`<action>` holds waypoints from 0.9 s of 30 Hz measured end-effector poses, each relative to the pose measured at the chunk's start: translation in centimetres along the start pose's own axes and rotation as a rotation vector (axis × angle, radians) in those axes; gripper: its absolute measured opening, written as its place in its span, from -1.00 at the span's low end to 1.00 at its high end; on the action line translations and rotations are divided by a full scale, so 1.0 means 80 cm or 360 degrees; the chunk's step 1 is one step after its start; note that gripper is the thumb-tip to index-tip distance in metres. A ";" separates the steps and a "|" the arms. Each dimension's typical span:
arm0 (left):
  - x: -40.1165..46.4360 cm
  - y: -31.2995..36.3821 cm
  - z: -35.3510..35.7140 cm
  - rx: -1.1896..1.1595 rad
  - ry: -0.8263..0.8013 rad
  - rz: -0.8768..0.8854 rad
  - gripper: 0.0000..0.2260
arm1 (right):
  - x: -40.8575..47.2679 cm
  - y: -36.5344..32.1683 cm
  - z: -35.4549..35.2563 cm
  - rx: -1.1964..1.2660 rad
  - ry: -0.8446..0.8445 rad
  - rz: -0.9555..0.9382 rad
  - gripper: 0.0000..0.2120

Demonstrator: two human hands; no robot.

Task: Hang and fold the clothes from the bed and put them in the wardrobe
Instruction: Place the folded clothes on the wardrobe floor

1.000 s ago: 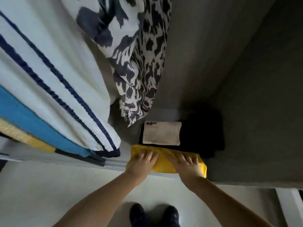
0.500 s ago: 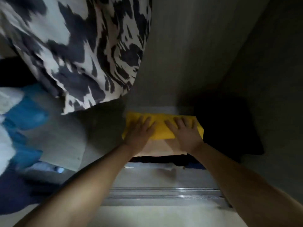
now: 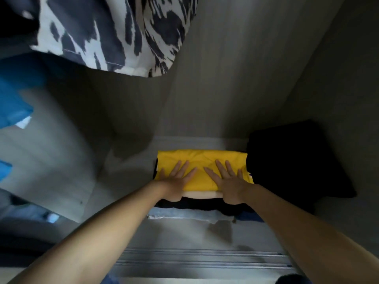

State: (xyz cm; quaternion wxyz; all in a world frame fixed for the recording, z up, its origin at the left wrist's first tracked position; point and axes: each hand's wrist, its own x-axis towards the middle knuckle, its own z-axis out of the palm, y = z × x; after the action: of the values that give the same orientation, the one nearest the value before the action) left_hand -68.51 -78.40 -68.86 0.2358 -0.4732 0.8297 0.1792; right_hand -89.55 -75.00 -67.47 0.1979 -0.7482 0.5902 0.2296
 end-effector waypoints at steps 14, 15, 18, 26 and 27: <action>-0.248 0.093 -0.214 -0.0324 0.0243 -0.0127 -0.55 | -0.288 -0.019 -0.243 0.0399 0.0118 0.0258 -0.35; -0.272 0.106 -0.234 -0.0335 0.0194 -0.0099 -0.56 | -0.317 -0.022 -0.259 0.0402 0.0091 0.0258 -0.38; -0.338 0.145 -0.310 -0.0398 0.0156 0.0021 -0.59 | -0.402 -0.030 -0.308 0.0438 0.0044 0.0313 -0.45; -0.463 0.217 -0.478 -0.0293 0.0434 0.0274 -0.76 | -0.572 -0.049 -0.385 0.0779 0.0434 0.0676 -0.66; -0.469 0.224 -0.488 -0.0282 0.0429 0.0327 -0.77 | -0.587 -0.049 -0.385 0.0805 0.0487 0.0718 -0.67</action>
State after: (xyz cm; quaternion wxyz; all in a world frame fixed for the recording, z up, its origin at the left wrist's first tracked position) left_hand -76.23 -63.65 -14.27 0.0603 -0.4246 0.8787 0.2097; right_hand -91.64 -54.39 -15.14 0.2303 -0.5524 0.8012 -0.0001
